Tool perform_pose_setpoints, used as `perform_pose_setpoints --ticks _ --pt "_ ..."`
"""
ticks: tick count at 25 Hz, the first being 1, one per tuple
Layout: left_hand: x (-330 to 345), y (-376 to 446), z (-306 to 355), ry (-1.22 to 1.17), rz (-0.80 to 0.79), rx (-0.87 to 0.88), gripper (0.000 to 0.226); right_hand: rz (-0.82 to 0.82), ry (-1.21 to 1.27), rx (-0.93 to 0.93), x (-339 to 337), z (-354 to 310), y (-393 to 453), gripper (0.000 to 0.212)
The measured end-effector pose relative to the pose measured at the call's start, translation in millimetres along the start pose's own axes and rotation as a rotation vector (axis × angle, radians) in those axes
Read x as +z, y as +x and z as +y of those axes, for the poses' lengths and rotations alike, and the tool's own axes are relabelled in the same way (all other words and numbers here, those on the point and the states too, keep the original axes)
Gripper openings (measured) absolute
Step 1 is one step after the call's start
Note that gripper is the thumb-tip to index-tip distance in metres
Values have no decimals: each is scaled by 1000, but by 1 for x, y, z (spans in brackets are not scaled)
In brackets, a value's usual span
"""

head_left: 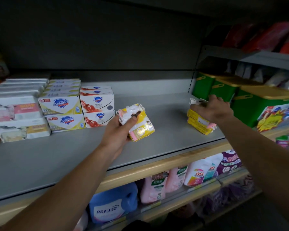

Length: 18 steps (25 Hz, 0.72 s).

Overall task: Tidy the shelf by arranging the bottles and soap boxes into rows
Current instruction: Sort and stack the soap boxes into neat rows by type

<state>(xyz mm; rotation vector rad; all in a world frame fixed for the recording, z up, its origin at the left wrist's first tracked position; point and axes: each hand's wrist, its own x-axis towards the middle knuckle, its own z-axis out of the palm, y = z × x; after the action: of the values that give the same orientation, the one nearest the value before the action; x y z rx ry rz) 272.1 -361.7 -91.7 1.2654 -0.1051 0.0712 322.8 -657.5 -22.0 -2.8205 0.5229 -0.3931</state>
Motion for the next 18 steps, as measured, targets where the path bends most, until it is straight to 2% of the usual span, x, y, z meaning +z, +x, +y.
perform_pose_setpoints --ticks 1,3,5,8,10,11,12,14,18 --pt "0 0 0 4 3 -7 17 -77 23 38 0 2 5 82" --pt "0 1 0 10 12 -20 17 -139 72 53 0 4 10 66" --pt "0 2 -3 11 20 -26 16 -70 77 25 0 2 12 50" --pt "0 3 -4 31 17 -27 16 84 93 -65 -3 -9 4 48" --pt "0 3 -3 64 -3 -20 18 145 352 -109 -6 -20 -14 49" --pt "0 1 -2 78 -13 -17 20 130 599 -62 -7 -27 -28 45" --pt "1 -1 0 87 -23 -15 22 66 878 13 -9 -34 -45 39" --pt "2 -8 5 96 -33 -12 23 -166 1330 122 -9 -44 -80 32" --pt "-2 -44 25 105 -23 -2 26 -573 1753 203 0 -47 -149 27"
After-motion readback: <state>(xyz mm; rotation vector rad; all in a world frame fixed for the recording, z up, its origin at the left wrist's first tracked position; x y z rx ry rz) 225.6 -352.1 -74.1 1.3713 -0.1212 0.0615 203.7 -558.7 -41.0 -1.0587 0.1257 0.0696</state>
